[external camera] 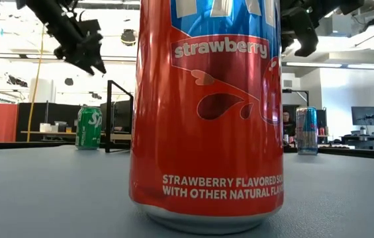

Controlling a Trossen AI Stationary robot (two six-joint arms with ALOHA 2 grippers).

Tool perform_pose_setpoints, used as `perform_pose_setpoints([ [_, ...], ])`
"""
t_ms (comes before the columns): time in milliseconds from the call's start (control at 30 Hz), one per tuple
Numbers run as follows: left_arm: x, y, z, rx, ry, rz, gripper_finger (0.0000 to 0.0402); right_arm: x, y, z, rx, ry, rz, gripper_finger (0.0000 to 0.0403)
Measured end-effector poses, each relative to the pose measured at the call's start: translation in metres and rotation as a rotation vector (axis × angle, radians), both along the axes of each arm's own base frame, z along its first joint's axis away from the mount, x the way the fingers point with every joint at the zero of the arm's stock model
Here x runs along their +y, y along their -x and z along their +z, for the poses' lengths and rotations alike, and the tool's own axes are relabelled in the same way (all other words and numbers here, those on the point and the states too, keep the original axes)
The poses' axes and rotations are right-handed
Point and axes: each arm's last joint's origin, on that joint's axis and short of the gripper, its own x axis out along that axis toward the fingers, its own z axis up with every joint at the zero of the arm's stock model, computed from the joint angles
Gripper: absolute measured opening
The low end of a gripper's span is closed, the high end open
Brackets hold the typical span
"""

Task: Place canned beverage on shelf
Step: Put the top green soda can on the shelf aligned with the other green soda can

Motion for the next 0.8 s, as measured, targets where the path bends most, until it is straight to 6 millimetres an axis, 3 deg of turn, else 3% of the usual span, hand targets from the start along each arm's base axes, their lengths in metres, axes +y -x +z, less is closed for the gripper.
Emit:
perform_pose_setpoints([
  [167, 0.033, 0.006, -0.009, 0.034, 0.1, 0.104, 0.0316, -0.005, -0.001, -0.002, 0.01, 0.002, -0.016, 0.0],
  [300, 0.052, 0.008, -0.01, 0.013, 0.176, 0.092, 0.0316, -0.006, -0.002, -0.004, 0.021, 0.005, -0.022, 0.0],
  [800, 0.08, 0.006, -0.034, 0.143, 0.265, 0.131, 0.0316, -0.007, 0.0, -0.007, 0.045, -0.011, -0.032, 0.0],
])
